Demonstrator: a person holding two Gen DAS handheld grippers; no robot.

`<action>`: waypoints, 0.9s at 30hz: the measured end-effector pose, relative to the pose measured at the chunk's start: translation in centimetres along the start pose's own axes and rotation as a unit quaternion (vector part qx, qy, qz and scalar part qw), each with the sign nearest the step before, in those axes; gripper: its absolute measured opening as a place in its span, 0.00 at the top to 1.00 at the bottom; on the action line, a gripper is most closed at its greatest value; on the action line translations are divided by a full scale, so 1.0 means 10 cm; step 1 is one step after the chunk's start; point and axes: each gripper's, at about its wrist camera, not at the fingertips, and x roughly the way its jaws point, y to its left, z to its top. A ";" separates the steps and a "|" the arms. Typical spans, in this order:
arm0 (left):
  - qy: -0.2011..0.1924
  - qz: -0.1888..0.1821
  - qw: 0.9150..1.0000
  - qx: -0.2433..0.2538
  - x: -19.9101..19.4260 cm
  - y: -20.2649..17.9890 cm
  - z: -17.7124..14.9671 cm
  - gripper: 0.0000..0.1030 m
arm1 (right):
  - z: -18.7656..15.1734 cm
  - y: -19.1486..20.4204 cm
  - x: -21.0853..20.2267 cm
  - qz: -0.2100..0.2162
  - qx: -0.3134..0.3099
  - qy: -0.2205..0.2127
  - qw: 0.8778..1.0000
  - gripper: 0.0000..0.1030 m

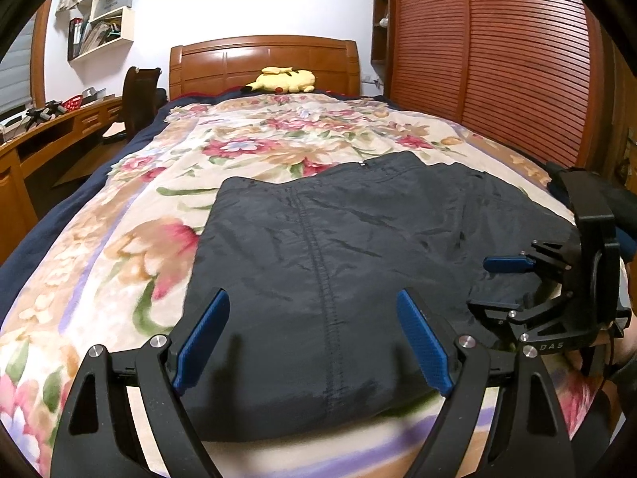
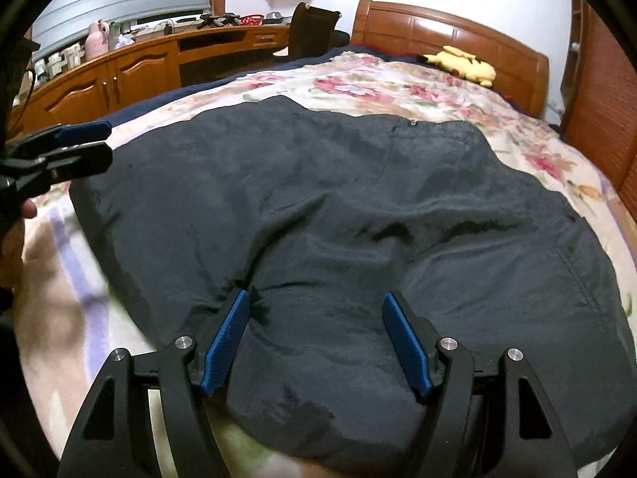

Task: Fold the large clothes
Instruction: 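Move the left tool to the folded jacket's edge and grasp it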

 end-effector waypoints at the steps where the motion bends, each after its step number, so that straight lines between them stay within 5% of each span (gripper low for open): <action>1: 0.001 0.002 1.000 -0.001 -0.01 0.02 -0.01 0.16 | 0.00 0.00 0.00 0.000 0.001 -0.001 1.000 0.30; 16: 0.014 0.081 0.994 -0.077 -0.28 0.79 -0.41 0.16 | -0.09 0.00 -0.09 -0.008 0.009 -0.014 1.000 0.27; 27: 0.004 0.061 0.994 -0.093 -0.36 0.81 -0.52 0.20 | -0.13 0.04 -0.18 -0.012 0.005 -0.019 1.000 0.27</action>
